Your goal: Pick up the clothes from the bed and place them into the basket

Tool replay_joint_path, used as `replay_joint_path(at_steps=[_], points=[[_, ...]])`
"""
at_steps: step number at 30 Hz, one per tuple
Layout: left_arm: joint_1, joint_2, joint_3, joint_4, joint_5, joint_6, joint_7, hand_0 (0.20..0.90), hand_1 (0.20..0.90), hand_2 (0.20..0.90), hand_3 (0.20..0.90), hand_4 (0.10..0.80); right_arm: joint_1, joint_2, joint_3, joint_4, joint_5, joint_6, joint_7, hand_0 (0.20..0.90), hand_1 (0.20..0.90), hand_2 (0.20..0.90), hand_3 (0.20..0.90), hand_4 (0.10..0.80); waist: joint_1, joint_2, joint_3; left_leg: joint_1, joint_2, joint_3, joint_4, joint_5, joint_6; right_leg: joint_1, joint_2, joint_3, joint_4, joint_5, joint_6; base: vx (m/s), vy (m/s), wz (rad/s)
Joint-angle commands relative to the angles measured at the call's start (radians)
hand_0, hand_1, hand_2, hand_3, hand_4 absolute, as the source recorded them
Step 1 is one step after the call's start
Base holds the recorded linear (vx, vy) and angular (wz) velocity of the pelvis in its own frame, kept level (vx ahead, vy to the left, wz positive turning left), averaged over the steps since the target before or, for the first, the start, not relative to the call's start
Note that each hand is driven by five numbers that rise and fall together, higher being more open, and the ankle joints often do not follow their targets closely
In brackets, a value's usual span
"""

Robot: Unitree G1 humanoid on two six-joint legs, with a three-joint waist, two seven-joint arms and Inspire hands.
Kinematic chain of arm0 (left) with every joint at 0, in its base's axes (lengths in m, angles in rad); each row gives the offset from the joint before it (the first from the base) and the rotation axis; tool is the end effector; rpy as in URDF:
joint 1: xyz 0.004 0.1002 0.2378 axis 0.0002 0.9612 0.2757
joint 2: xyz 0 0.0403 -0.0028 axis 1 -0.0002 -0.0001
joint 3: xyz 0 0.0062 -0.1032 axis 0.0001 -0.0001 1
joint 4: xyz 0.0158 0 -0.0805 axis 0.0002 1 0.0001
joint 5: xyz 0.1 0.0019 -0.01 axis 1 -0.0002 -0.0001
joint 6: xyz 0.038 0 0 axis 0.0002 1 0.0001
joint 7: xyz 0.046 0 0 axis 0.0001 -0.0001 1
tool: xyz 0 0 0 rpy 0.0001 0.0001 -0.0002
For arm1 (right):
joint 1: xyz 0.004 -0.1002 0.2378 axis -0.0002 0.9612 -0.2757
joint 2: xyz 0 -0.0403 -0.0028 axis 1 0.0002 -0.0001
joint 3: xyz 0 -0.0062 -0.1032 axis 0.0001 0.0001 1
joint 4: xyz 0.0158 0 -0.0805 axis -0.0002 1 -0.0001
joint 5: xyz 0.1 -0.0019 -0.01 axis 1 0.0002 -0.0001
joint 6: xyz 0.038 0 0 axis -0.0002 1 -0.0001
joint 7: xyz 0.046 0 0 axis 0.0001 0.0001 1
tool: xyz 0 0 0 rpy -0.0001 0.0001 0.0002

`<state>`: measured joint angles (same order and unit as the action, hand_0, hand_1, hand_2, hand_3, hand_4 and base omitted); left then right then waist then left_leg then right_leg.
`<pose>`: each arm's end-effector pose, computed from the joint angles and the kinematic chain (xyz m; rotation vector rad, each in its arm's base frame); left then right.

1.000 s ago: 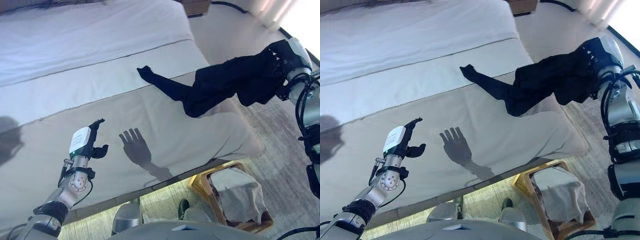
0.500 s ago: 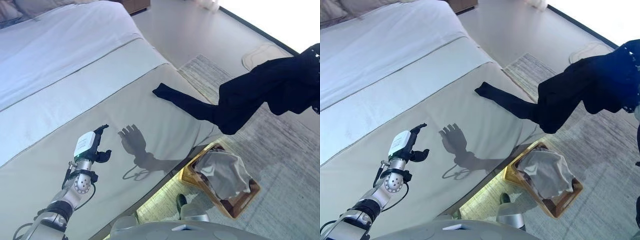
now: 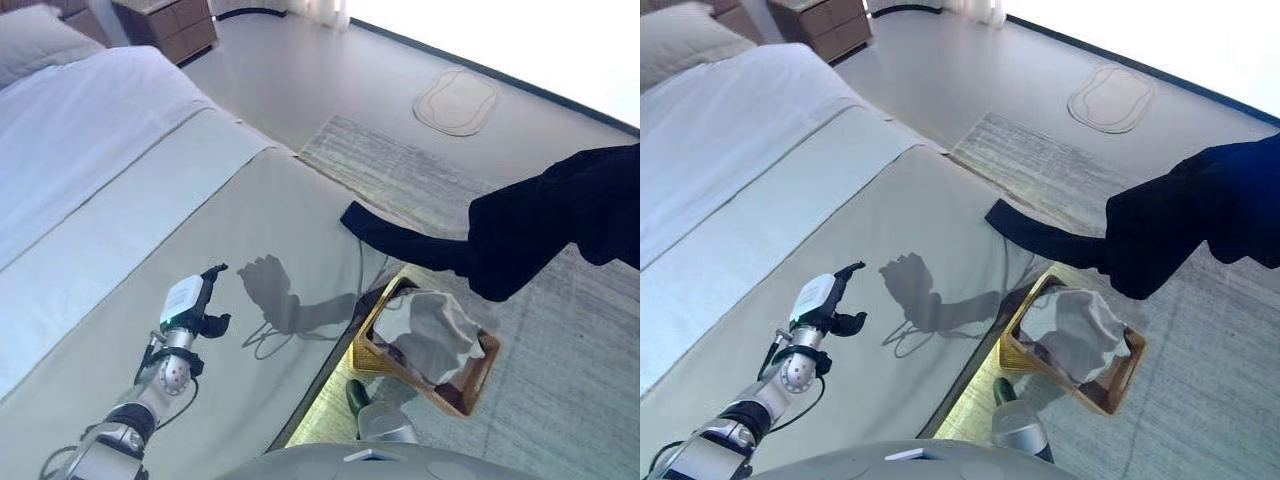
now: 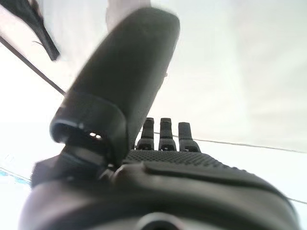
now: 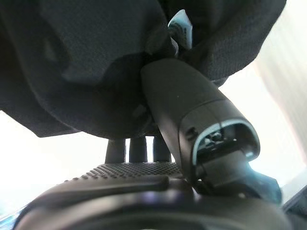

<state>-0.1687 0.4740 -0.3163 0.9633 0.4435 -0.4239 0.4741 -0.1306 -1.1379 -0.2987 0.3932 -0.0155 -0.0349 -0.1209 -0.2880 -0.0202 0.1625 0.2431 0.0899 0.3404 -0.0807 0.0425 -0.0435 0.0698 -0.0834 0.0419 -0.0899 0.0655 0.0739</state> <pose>0.1761 0.2491 -0.0504 0.9949 0.2173 -0.0105 0.1945 -0.3976 0.2041 -1.0528 -0.0424 -0.6045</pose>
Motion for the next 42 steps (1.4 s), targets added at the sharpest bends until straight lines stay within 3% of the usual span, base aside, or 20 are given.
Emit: replay_joint_path(at_steps=[1, 19, 33, 42], points=[[-0.045, 0.076, -0.008, -0.014, 0.005, -0.05, 0.053, 0.9, 0.9, 0.9, 0.9, 0.8, -0.046, -0.086, -0.099, -0.045, 0.033, -0.084, -0.061, 0.3, 0.3, 0.3, 0.2, 0.1, 0.034, -0.045, -0.117, -0.071, 0.024, -0.011, 0.053, -0.133, 0.003, -0.089, 0.028, 0.012, 0.107, -0.049, 0.046, -0.021, -0.038, 0.0], [-0.066, 0.069, 0.013, -0.017, 0.021, -0.036, 0.021, 0.9, 0.9, 0.9, 0.9, 0.8, -0.01, 0.078, 0.006, 0.025, -0.026, -0.056, 0.057, 0.3, 0.3, 0.3, 0.2, 0.1, 0.023, -0.014, -0.096, -0.076, 0.025, -0.006, 0.056, -0.127, -0.009, -0.107, 0.027, -0.014, 0.124, -0.05, 0.043, -0.019, -0.021, 0.06], [-0.081, 0.039, -0.009, -0.045, 0.016, -0.003, 0.007, 0.9, 0.9, 0.9, 0.9, 0.8, -0.03, 0.197, 0.137, 0.121, -0.033, -0.09, 0.097, 0.3, 0.3, 0.3, 0.2, 0.1, 0.036, 0.006, -0.082, -0.074, 0.025, -0.007, 0.064, -0.129, -0.014, -0.111, 0.018, -0.03, 0.128, -0.045, 0.043, 0.0, 0.0, 0.0], [-0.085, 0.027, -0.018, -0.056, 0.012, 0.007, 0.013, 0.9, 0.9, 0.9, 0.9, 0.8, -0.028, 0.238, 0.187, 0.184, -0.054, -0.038, 0.105, 0.3, 0.3, 0.3, 0.2, 0.1, 0.05, 0.004, -0.077, -0.078, 0.024, -0.013, 0.064, -0.128, -0.014, -0.107, 0.013, -0.035, 0.123, -0.043, 0.046, 0.003, -0.001, 0.02]])
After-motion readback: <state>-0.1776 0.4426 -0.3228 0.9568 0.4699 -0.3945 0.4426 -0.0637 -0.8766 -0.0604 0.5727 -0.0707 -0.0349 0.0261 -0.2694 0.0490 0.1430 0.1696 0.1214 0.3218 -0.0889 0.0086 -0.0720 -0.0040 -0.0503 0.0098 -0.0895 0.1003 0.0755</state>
